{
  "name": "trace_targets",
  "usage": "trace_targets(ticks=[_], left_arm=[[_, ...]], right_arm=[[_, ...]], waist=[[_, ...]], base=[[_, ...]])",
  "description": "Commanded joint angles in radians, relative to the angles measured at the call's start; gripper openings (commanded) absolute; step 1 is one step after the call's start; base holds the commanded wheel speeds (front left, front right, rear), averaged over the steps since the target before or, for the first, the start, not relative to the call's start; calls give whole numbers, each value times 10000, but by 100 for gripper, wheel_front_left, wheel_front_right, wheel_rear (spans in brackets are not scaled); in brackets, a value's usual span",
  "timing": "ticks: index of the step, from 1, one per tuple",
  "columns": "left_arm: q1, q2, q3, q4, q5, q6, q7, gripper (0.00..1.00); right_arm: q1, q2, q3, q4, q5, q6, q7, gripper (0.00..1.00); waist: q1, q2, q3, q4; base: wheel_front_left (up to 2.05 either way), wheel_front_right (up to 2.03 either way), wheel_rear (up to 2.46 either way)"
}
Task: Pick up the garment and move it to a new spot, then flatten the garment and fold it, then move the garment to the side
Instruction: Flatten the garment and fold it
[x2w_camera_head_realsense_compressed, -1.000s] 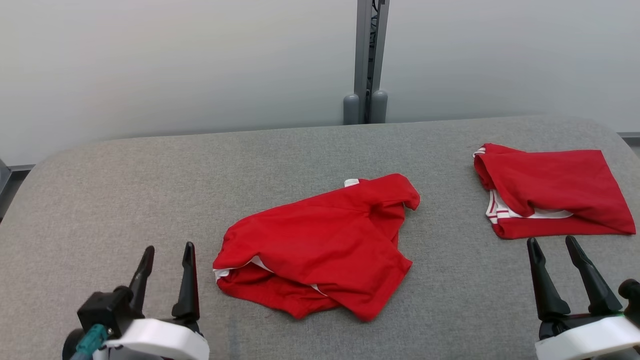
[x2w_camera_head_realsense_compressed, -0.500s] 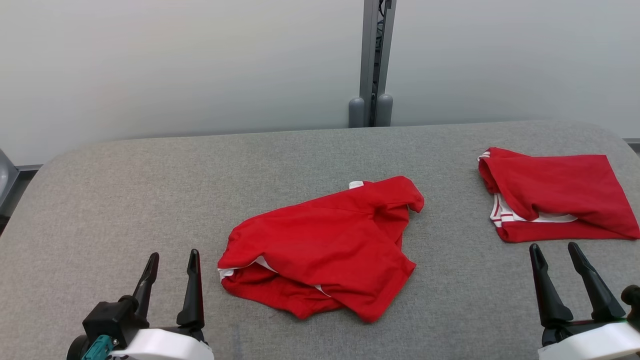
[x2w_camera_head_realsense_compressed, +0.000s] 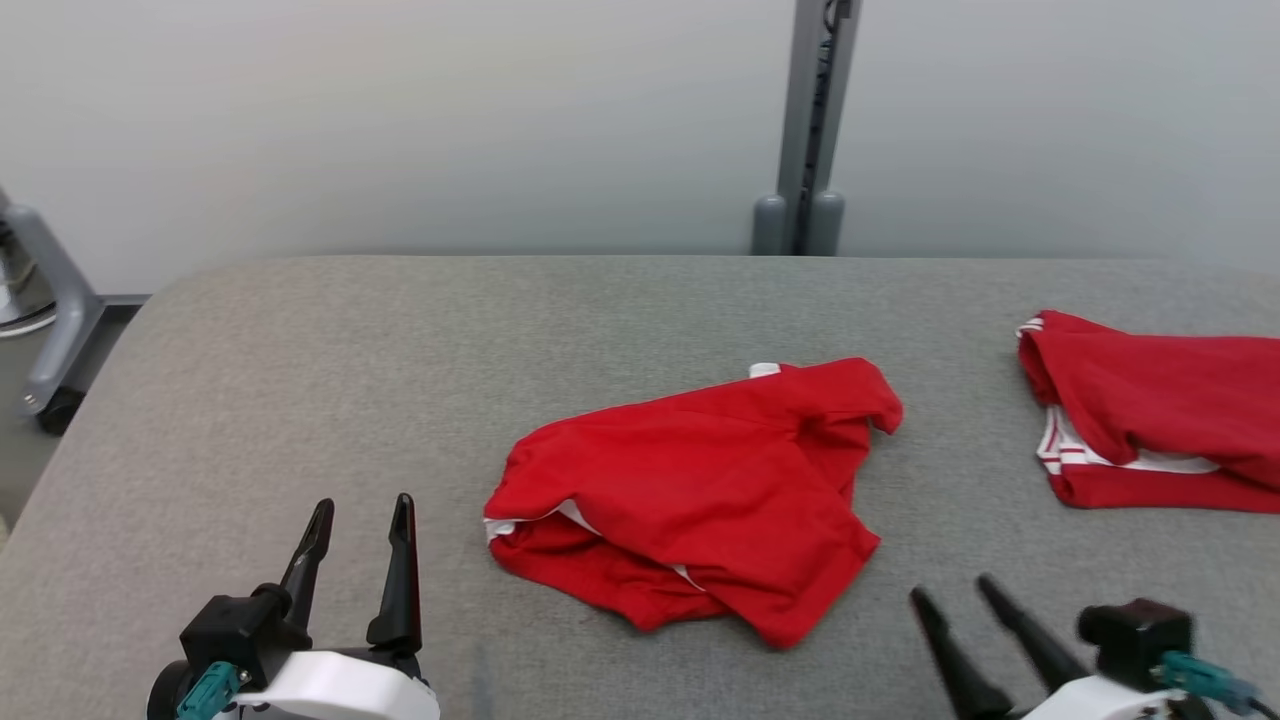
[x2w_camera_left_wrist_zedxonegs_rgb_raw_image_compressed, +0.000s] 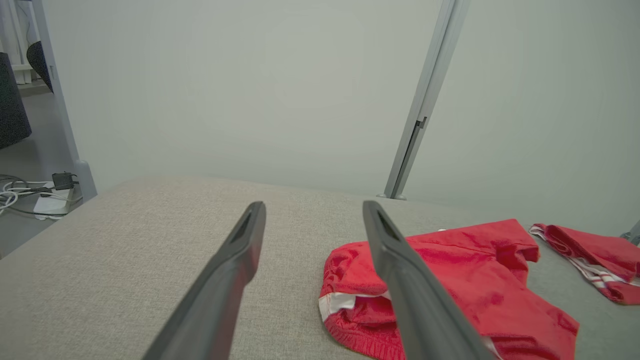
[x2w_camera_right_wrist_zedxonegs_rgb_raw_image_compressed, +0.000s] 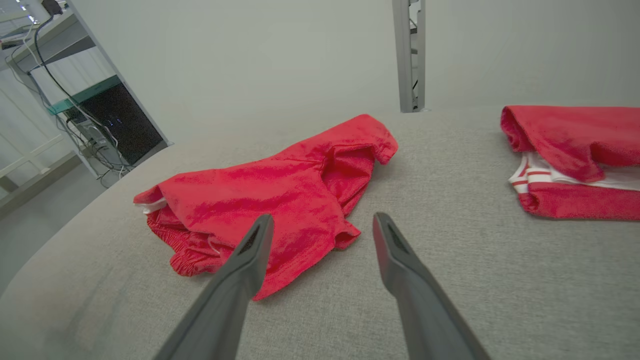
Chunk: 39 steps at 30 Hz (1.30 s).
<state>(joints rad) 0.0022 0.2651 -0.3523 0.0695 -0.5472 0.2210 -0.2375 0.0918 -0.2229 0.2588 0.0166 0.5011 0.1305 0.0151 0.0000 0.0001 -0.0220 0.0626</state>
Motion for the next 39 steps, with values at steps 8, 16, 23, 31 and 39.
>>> trace_targets(ticks=[8,16,23,31,39], left_arm=[[-264,19,-104,64,-57,-82,111,100],[-423,13,-176,40,-35,-90,140,100],[-579,-20,-232,91,-55,-136,106,100],[-599,23,-222,106,-75,-99,87,100],[-750,115,-316,91,-37,-94,233,100]], right_arm=[[-296,314,579,1432,675,8,2218,100],[-630,552,487,2333,745,8,2278,100],[-937,643,344,3046,774,8,1748,100],[-1285,570,564,2988,1229,8,890,0],[-1595,-198,695,2392,1880,8,548,0]], waist=[[0,-1,62,1212],[0,-1,426,2067],[0,-1,646,2466],[0,-1,774,2472],[0,-1,798,2262]], base=[[0,0,0],[0,0,0],[0,0,0],[0,0,0],[0,0,0]])
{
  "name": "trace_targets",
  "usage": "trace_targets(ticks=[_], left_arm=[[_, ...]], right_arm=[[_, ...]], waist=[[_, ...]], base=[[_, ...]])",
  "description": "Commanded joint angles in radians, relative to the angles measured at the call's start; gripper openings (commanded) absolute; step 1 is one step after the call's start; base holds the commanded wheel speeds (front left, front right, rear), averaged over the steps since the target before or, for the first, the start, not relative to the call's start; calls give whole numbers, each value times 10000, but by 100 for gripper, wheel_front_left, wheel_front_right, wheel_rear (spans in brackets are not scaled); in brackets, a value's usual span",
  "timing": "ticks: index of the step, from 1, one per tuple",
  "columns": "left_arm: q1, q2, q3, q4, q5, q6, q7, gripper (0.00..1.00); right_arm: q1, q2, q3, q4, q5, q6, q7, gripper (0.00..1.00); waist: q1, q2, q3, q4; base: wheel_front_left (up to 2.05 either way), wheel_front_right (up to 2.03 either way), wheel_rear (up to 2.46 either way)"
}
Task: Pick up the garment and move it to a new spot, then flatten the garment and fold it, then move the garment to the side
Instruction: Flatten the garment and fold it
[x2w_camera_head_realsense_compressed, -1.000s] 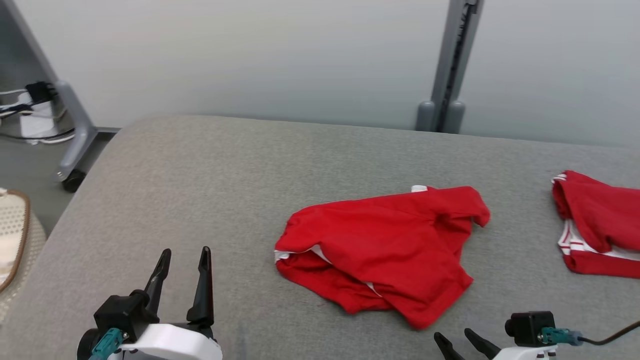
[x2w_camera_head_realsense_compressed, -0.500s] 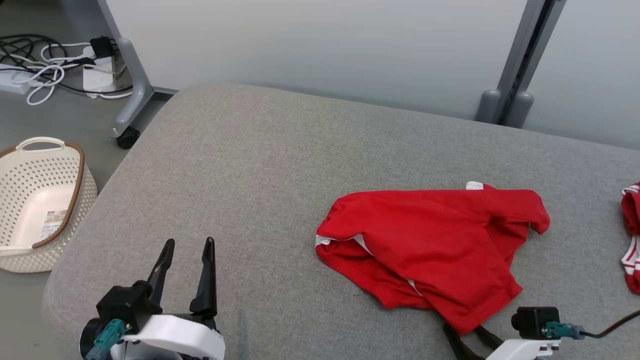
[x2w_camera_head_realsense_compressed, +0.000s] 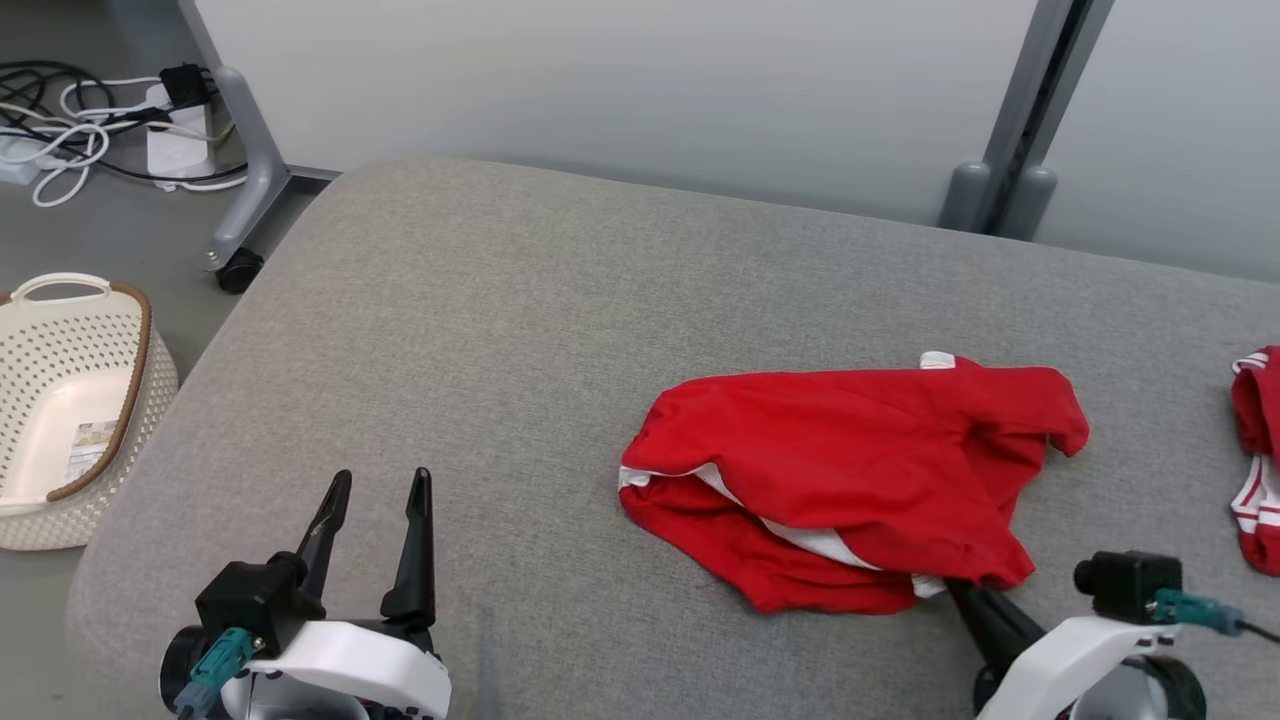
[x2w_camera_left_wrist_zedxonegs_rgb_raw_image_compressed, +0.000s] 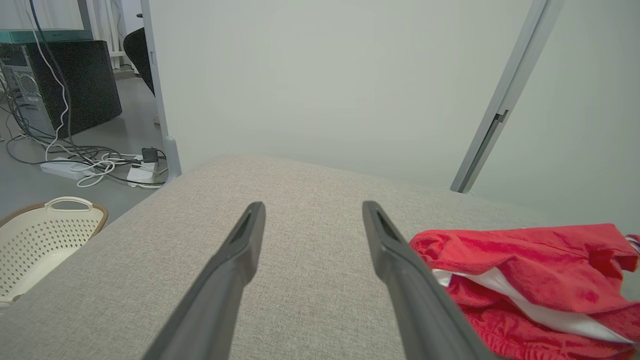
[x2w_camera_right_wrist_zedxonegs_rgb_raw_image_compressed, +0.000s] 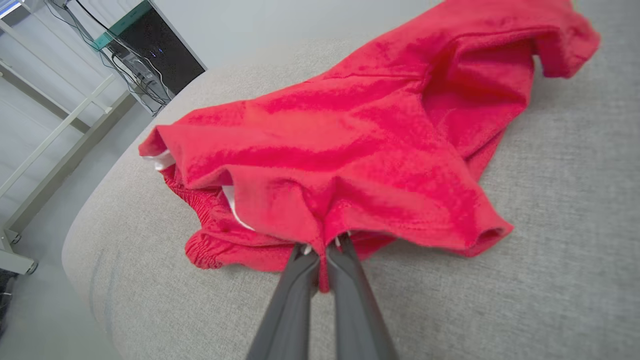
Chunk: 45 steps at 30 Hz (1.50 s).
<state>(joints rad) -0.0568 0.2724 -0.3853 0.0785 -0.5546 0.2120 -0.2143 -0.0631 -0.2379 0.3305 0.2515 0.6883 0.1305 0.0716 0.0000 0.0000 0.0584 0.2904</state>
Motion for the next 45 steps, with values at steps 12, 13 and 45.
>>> trace_targets(ticks=[12,13,45], left_arm=[[6,75,-142,124,-88,-51,165,100],[16,83,-151,129,-90,-50,158,100],[62,214,-288,325,-413,15,540,100]], right_arm=[[1167,-1854,-696,-2920,2656,8,2504,0],[1337,-1953,-780,-3115,2897,8,2866,0],[2774,-291,-4307,-4529,884,8,7146,100]], waist=[[0,0,-308,-817],[0,0,-333,-905],[0,0,-629,-1961]], base=[[0,0,0],[0,0,0],[0,0,0]])
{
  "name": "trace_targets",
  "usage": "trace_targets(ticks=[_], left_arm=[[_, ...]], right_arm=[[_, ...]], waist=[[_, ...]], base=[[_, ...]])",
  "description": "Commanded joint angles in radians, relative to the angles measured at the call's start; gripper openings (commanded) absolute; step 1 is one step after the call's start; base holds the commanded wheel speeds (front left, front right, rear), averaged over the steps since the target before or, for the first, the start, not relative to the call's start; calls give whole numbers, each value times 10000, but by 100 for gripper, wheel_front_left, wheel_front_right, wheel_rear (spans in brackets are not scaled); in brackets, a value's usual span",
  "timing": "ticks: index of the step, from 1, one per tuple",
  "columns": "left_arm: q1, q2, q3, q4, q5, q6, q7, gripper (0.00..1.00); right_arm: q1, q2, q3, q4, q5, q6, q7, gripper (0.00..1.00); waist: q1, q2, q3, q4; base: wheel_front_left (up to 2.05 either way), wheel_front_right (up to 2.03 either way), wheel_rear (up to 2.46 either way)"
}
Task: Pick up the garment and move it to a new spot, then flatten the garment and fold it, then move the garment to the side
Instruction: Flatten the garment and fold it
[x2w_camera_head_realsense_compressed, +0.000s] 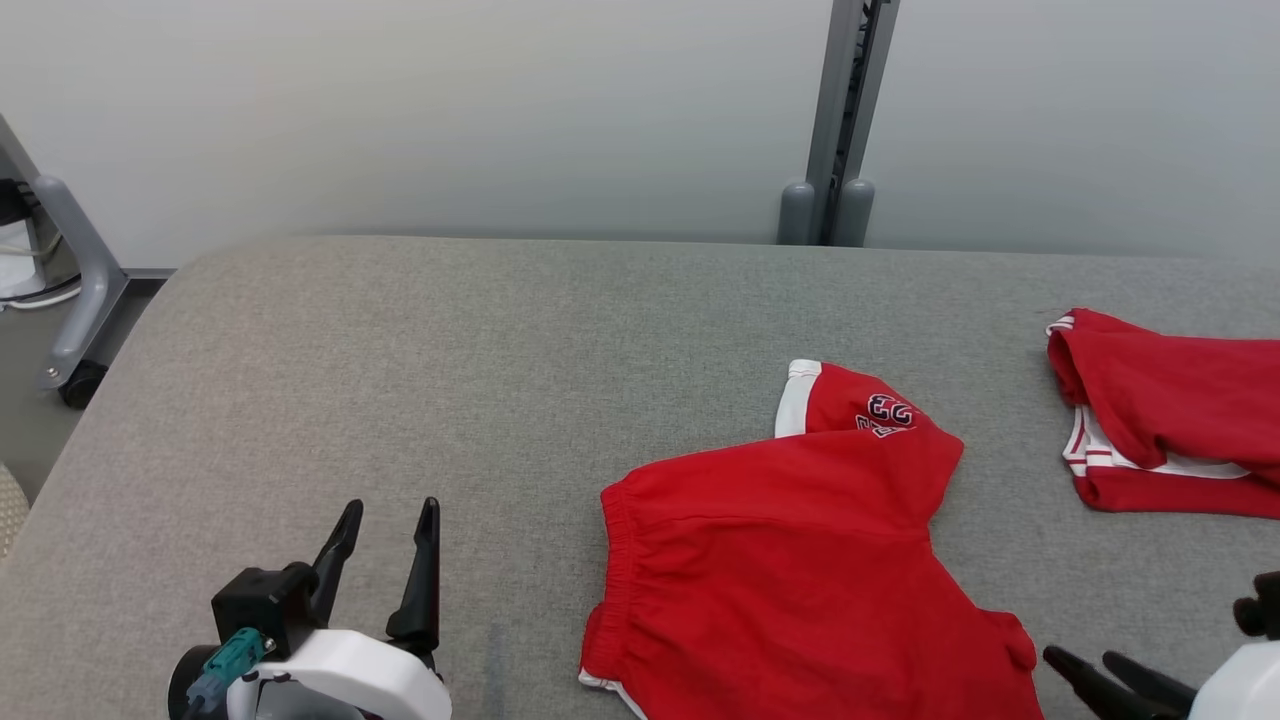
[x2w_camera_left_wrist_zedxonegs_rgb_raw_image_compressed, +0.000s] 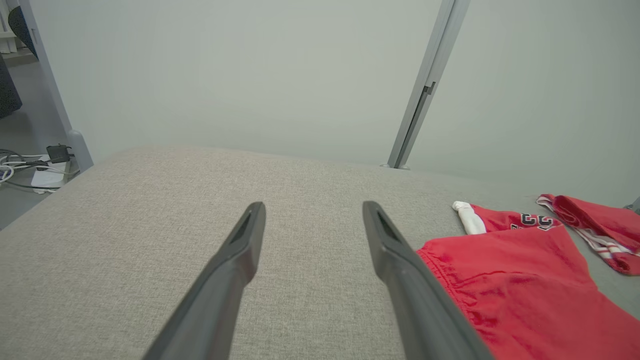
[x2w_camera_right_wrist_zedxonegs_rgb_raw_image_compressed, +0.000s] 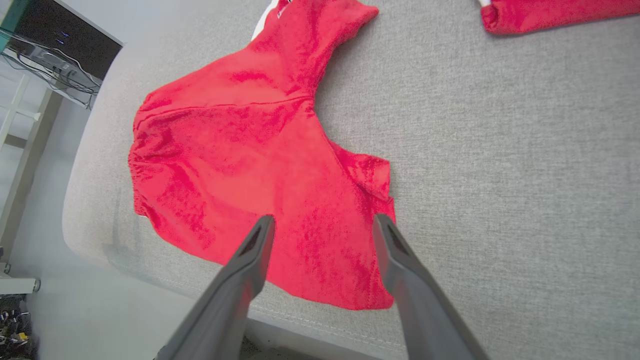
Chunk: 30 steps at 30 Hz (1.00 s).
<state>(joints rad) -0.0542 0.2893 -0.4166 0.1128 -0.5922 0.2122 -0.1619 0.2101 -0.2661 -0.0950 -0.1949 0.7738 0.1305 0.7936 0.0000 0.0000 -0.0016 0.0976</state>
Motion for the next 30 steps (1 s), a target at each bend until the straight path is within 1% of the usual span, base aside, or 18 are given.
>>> trace_targets(ticks=[1,4,6,9,10,16,20,24,26,27,30], left_arm=[[38,58,15,-37,-52,11,24,100],[38,119,-29,-104,-70,0,154,100],[40,208,-84,-159,-103,-87,330,100],[25,395,-230,-244,-113,-202,697,100],[23,422,-238,-281,-102,-193,760,100],[4,469,-234,-485,-64,-17,841,100],[75,448,-221,-604,-61,57,732,100],[143,400,-235,-611,-90,78,628,100],[145,365,-274,-588,-109,57,601,100],[145,365,-274,-588,-109,57,601,100],[127,335,-291,-562,-127,44,572,100]], right_arm=[[88,70,-172,-251,27,8,-128,100],[177,218,-501,-857,-85,8,-373,100],[121,241,-711,-1243,-221,8,-746,100],[-81,323,-1002,-1619,-466,8,-1653,100],[-149,314,-1056,-1697,-596,8,-2027,100],[-362,840,-1244,-1577,-1105,8,-4262,100],[-255,960,-1083,-1304,-1639,8,-5733,100],[-174,861,-634,-951,-2064,8,-6970,100],[-174,701,-311,-735,-2239,8,-7439,100],[-174,701,-311,-735,-2239,8,-7439,100],[-223,494,88,-431,-2365,8,-7899,100]], waist=[[0,0,-45,-59],[0,0,-50,-142],[0,0,-47,-208],[0,0,-27,-312],[0,0,-17,-342],[0,0,9,-486],[0,0,4,-541],[0,0,5,-591],[0,0,4,-605],[0,0,4,-605],[0,0,12,-623]], base=[[0,0,0],[0,0,0],[0,0,0],[0,0,0],[0,0,0],[0,0,0],[0,0,0],[0,0,0],[0,0,0],[0,0,0],[0,0,0]])
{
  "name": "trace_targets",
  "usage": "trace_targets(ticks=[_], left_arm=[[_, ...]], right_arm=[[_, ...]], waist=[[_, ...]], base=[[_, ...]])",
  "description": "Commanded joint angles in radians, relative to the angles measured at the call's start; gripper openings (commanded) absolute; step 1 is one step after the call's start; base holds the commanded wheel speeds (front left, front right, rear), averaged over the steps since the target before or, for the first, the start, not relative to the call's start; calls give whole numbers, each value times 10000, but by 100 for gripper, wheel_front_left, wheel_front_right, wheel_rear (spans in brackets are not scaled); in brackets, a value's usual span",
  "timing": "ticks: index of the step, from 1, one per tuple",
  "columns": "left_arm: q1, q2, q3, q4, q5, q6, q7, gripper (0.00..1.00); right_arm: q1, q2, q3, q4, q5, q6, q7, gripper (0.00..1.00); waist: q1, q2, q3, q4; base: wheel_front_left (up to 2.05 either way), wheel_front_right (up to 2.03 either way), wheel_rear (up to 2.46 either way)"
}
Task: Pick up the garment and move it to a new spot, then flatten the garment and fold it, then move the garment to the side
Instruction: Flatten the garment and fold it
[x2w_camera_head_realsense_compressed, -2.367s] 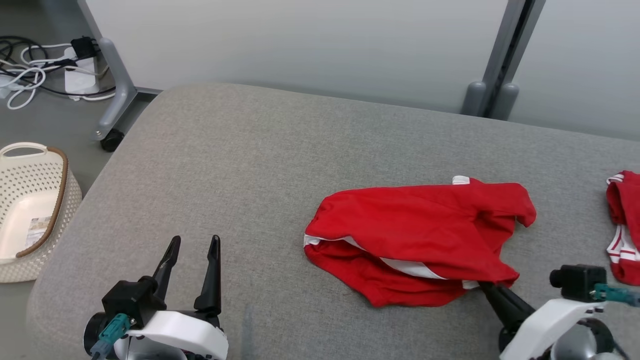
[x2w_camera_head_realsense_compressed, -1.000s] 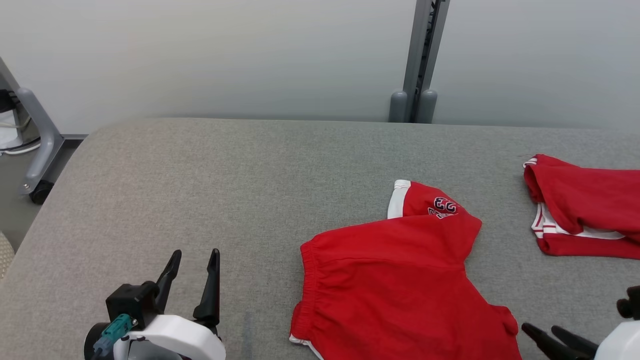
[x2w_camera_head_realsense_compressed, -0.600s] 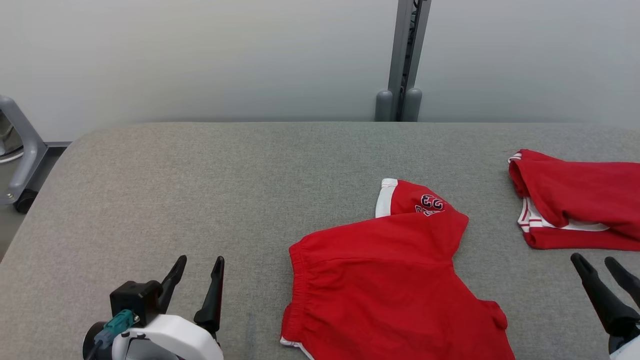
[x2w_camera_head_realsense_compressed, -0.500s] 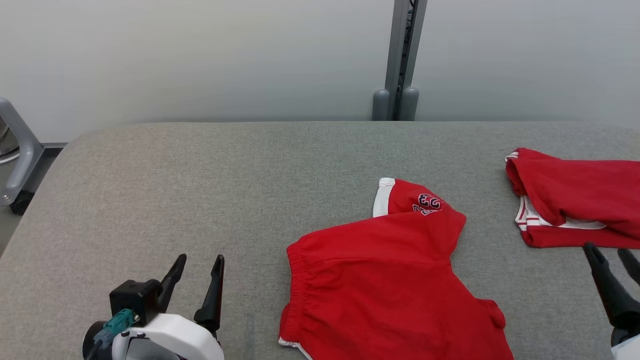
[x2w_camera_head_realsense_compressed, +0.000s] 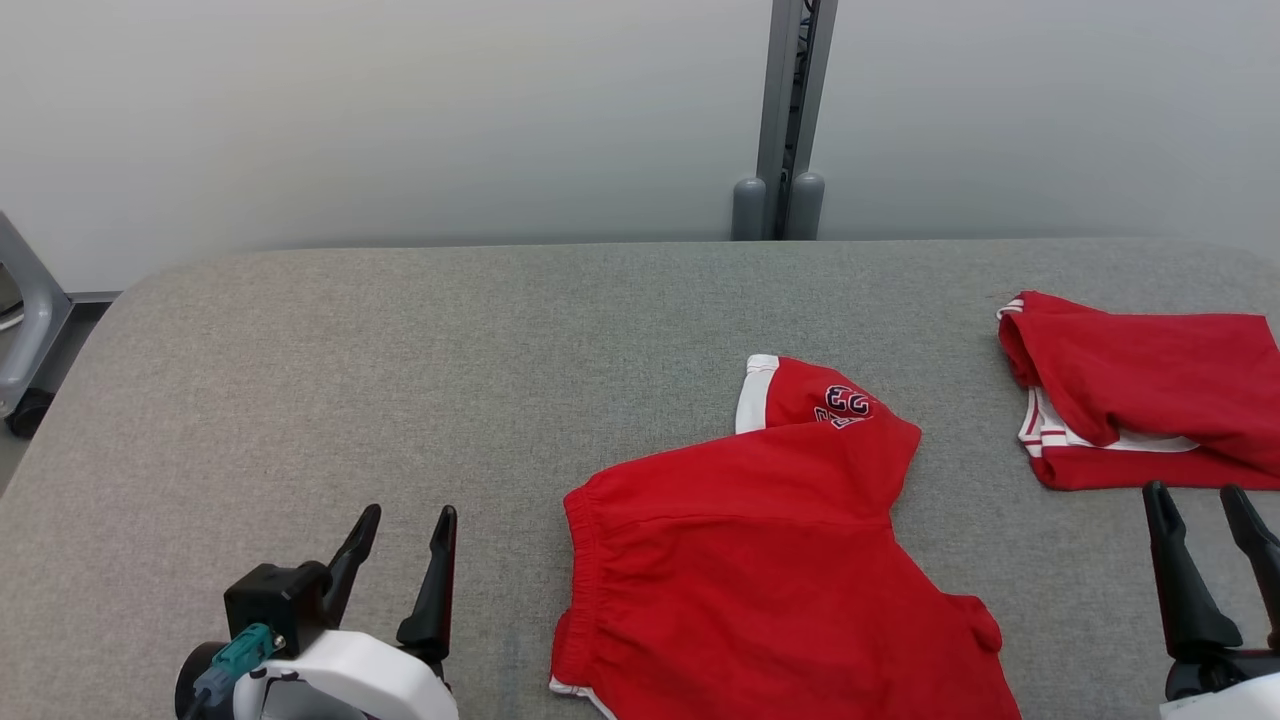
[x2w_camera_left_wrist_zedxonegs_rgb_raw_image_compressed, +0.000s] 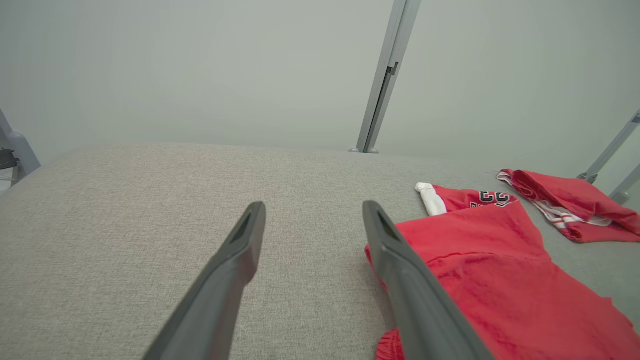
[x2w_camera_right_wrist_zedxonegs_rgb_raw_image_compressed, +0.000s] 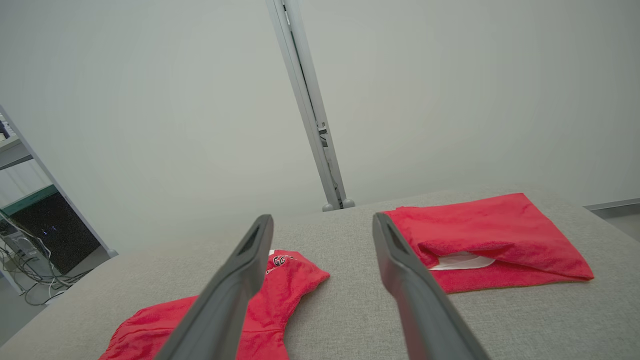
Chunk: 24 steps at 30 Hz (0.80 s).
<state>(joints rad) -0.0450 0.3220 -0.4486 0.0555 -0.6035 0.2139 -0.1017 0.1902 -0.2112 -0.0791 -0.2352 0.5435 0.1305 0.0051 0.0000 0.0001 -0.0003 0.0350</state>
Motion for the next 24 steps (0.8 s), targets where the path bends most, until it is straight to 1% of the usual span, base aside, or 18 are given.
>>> trace_targets(ticks=[1,6,8,10,12,16,20,22,24], left_arm=[[26,-2,14,18,-12,23,-45,100],[-5,-2,-52,42,-46,-56,-24,100],[-49,-68,-337,-99,-308,-567,164,100],[-94,143,-680,-25,-420,-1017,675,100],[-187,281,-1184,117,-556,-1468,1460,100],[-414,341,-1743,387,-922,-1947,2778,100],[-592,427,-2209,834,-1243,-2158,4164,100],[-761,429,-2294,981,-1351,-2191,4521,100],[-860,471,-2367,1124,-1268,-2230,4634,100]], right_arm=[[-54,-111,26,82,-62,8,-118,100],[-177,-348,357,408,45,8,-330,100],[-185,-396,418,475,91,8,-366,100],[-201,-447,441,538,108,8,-382,100],[-224,-494,461,607,122,8,-386,100],[-320,-581,488,693,142,8,-359,100],[-413,-645,581,728,139,8,-281,100],[-461,-685,637,741,161,8,-253,100],[-530,-705,651,737,156,8,-240,100]], waist=[[0,-1,1,-1],[0,-1,-3,9],[0,-1,-17,7],[0,-1,-19,15],[0,-1,-16,8],[0,-1,38,-66],[0,-1,103,-246],[0,-1,161,-348],[0,-1,228,-452]], base=[[0,0,0],[0,0,0],[0,0,0],[0,0,0],[0,0,0],[0,0,0],[0,0,0],[0,0,0],[0,0,0]])
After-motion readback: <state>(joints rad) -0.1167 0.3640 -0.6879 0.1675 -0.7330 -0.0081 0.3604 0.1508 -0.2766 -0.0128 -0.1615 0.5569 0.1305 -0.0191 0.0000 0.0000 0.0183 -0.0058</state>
